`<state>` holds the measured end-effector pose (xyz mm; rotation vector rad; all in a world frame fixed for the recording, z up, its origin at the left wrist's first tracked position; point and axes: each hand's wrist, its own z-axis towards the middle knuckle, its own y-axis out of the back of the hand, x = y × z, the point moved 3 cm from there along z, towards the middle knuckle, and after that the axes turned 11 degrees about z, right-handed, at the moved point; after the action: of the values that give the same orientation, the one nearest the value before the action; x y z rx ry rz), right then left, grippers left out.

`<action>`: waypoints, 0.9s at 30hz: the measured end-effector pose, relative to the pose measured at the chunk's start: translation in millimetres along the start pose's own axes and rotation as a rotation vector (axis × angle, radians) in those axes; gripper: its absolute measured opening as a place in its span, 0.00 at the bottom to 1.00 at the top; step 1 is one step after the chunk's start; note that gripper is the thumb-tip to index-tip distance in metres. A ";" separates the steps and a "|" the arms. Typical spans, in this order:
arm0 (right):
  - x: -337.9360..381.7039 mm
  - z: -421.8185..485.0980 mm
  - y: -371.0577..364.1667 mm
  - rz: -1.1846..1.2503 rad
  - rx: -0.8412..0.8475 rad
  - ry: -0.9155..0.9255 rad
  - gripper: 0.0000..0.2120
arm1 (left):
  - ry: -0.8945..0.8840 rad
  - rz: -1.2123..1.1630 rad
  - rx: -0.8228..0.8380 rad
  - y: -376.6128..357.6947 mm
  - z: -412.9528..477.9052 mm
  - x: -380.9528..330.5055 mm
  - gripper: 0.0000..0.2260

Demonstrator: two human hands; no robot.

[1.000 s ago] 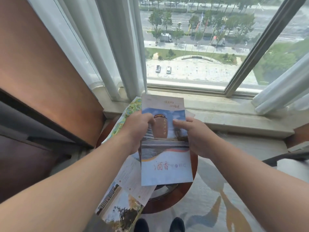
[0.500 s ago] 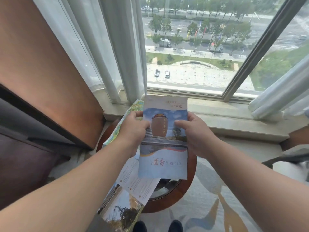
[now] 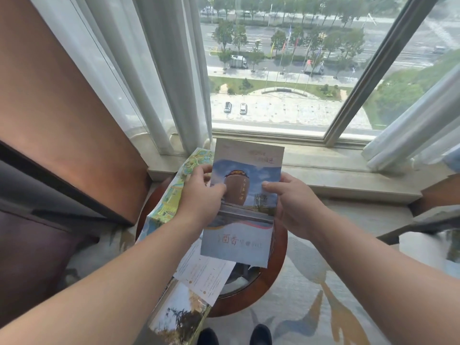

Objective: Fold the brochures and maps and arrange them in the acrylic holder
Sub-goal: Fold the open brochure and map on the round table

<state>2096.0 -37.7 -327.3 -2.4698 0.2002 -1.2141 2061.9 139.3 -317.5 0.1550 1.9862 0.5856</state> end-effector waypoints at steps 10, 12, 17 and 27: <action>-9.7 10.4 30.3 -0.263 -0.187 0.037 0.23 | 0.082 -0.111 0.120 -31.1 6.7 4.2 0.14; -17.3 12.7 44.9 -0.339 -0.223 0.033 0.16 | 0.091 -0.096 0.173 -44.1 9.5 13.4 0.13; -60.7 26.4 88.4 -0.558 -0.349 -0.026 0.05 | 0.099 0.166 0.240 -87.4 17.8 62.1 0.10; -169.7 82.5 165.0 -0.769 -0.440 -0.193 0.04 | 0.109 0.653 0.294 -177.4 49.7 158.6 0.28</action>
<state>2062.7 -117.5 -562.5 -3.1704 -0.6655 -1.2793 2054.4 56.9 -546.1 0.9957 2.1093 0.7123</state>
